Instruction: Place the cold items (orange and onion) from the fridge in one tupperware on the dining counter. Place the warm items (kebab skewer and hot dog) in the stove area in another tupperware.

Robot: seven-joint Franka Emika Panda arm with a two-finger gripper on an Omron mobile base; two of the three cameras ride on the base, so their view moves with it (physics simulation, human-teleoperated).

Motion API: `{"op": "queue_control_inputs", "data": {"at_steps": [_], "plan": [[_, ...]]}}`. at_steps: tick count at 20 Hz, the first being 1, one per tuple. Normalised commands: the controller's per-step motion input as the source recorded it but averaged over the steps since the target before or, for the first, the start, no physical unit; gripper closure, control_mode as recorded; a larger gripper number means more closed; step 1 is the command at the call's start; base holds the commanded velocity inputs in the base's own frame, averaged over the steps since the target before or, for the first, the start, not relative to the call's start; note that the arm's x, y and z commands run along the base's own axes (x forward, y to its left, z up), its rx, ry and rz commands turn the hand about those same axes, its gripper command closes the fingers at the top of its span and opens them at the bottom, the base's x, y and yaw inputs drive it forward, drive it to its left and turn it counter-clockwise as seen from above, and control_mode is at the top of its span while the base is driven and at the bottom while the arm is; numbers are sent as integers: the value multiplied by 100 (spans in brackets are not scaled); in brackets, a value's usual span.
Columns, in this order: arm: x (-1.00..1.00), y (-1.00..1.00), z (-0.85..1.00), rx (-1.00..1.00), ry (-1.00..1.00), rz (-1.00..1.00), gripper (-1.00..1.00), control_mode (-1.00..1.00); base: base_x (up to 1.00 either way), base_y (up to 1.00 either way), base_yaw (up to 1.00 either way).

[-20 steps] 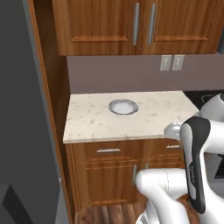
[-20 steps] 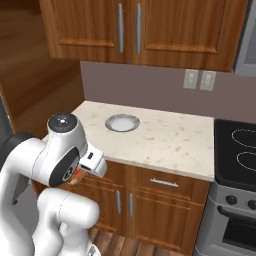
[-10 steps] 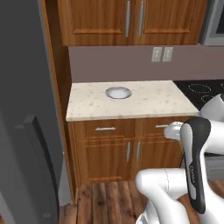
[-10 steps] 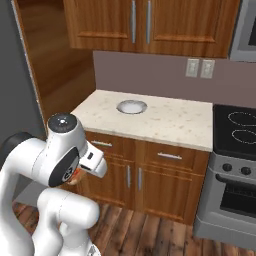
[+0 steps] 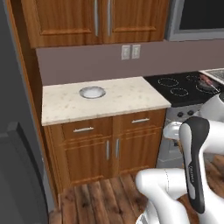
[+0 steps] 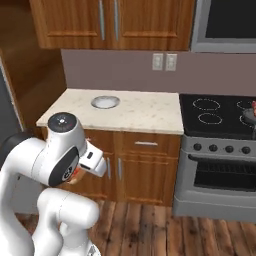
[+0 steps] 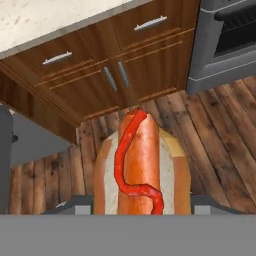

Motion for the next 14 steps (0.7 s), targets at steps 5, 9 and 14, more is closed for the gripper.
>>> {"op": "queue_control_inputs", "data": {"at_steps": [5, 9, 14], "plan": [[0, 0, 0, 0, 0, 0, 100, 100, -41, -44, -43], [0, 0, 0, 0, 0, 0, 100, 100, -66, -54, -44], [0, 0, 0, 0, 0, 0, 100, 100, -61, -56, -48]]}}
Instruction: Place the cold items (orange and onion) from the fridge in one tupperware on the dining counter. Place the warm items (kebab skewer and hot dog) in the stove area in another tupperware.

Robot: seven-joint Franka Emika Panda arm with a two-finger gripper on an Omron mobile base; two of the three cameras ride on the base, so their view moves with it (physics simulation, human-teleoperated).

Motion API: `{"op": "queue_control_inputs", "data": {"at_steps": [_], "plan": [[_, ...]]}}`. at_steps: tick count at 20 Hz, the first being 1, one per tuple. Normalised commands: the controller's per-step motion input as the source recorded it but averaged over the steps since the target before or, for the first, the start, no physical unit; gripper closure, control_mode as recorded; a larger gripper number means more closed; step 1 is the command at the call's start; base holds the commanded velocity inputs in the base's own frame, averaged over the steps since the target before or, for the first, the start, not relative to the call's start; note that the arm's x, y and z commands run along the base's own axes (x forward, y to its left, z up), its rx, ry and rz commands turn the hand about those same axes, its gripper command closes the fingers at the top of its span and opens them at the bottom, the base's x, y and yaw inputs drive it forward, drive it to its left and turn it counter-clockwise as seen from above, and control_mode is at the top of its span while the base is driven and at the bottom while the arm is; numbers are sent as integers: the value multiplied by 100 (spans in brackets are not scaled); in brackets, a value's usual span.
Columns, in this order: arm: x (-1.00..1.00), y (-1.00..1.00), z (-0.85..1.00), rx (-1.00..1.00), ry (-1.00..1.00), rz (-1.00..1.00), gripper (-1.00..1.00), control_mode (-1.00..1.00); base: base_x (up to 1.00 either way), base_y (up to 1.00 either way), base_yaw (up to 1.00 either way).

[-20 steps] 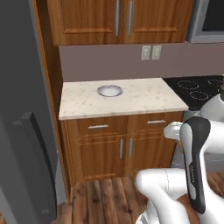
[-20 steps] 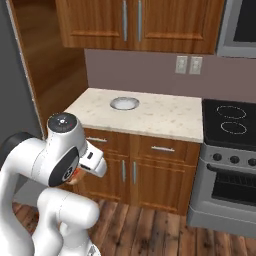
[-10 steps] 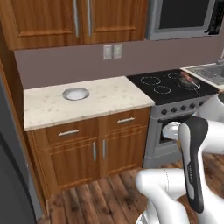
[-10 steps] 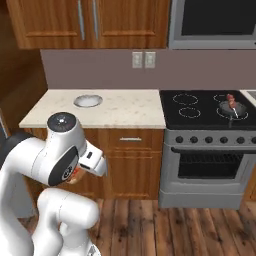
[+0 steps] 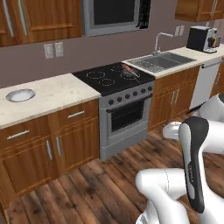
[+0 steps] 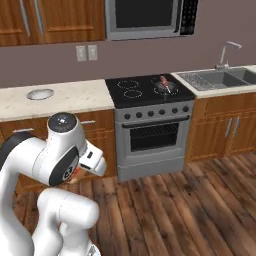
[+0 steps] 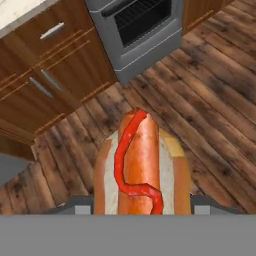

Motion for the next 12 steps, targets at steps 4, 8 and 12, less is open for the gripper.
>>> {"op": "queue_control_inputs", "data": {"at_steps": [4, 8, 12], "plan": [[0, 0, 0, 0, 0, 0, 100, 100, -46, -44, -54], [0, 0, 0, 0, 0, 0, 100, 100, -62, -36, -52], [0, 0, 0, 0, 0, 0, 100, 100, -75, -18, -47]]}}
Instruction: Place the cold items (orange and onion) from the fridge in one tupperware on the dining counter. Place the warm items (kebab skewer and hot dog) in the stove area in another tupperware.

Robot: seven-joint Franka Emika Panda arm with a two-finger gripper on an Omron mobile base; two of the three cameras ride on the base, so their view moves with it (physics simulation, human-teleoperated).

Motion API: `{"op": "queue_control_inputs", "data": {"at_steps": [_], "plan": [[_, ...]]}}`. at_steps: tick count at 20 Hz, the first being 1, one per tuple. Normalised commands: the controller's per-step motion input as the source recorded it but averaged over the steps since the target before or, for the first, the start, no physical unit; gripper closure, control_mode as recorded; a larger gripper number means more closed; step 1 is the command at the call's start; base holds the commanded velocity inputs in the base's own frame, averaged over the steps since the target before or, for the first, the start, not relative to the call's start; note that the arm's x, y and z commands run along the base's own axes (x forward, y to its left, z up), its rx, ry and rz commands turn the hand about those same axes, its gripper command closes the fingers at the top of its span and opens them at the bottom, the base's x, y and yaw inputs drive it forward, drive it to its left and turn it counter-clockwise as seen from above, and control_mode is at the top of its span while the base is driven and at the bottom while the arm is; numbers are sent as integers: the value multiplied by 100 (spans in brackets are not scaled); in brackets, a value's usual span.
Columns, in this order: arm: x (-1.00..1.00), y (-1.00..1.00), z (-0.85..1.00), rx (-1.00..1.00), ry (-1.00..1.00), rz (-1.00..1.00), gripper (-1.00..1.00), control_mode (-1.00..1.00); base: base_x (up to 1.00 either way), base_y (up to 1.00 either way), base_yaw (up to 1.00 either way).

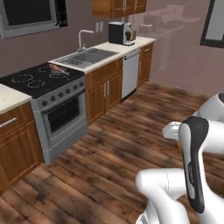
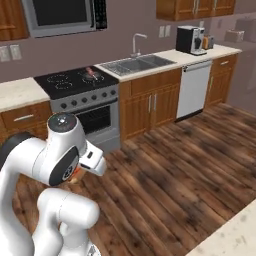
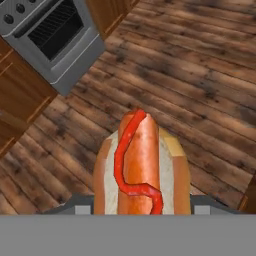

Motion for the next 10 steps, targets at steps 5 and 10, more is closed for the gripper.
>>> {"op": "queue_control_inputs", "data": {"at_steps": [5, 10], "plan": [[0, 0, 0, 0, 0, 0, 100, 100, -78, -6, -43], [0, 0, 0, 0, 0, 0, 100, 100, -86, 8, -49]]}}
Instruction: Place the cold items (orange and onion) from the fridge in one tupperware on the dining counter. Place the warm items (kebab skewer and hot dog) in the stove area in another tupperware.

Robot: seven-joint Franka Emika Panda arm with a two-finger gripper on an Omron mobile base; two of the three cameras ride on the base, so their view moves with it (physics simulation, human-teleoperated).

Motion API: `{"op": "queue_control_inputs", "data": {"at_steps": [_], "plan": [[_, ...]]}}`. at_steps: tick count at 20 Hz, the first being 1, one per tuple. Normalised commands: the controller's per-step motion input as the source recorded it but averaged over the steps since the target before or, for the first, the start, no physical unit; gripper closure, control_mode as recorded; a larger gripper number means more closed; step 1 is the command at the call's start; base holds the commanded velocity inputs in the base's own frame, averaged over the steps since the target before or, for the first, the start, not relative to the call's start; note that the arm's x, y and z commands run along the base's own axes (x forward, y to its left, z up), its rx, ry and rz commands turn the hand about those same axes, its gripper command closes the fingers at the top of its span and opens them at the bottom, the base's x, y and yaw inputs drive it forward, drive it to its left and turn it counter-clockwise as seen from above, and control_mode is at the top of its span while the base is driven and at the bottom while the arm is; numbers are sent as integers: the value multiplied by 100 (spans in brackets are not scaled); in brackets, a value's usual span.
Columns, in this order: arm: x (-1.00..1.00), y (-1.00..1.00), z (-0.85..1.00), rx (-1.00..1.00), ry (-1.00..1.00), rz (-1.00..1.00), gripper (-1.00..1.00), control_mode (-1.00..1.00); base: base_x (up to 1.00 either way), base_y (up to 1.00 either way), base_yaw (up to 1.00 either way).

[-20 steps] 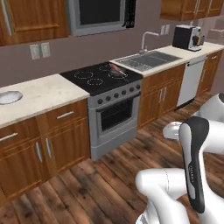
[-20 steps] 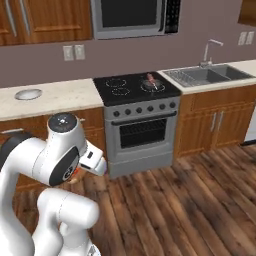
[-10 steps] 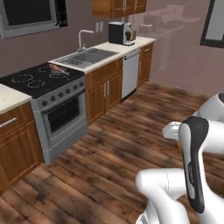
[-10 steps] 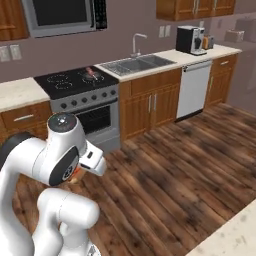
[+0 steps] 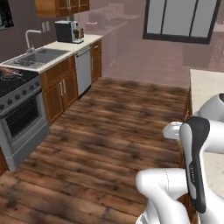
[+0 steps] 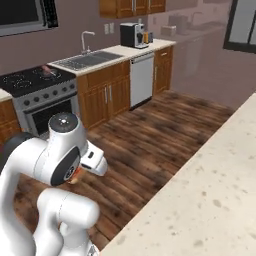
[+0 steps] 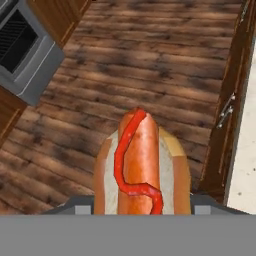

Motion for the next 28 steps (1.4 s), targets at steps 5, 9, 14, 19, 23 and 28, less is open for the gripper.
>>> {"op": "queue_control_inputs", "data": {"at_steps": [5, 9, 14, 19, 23, 28], "plan": [[0, 0, 0, 0, 0, 0, 100, 100, -90, 36, -66], [0, 0, 0, 0, 0, 0, 100, 100, -77, 61, -61], [0, 0, 0, 0, 0, 0, 100, 100, -69, 88, -49], [0, 0, 0, 0, 0, 0, 100, 100, -65, 90, -39], [0, 0, 0, 0, 0, 0, 100, 100, -45, -5, -14], [0, 0, 0, 0, 0, 0, 100, 100, -3, -84, -10]]}}
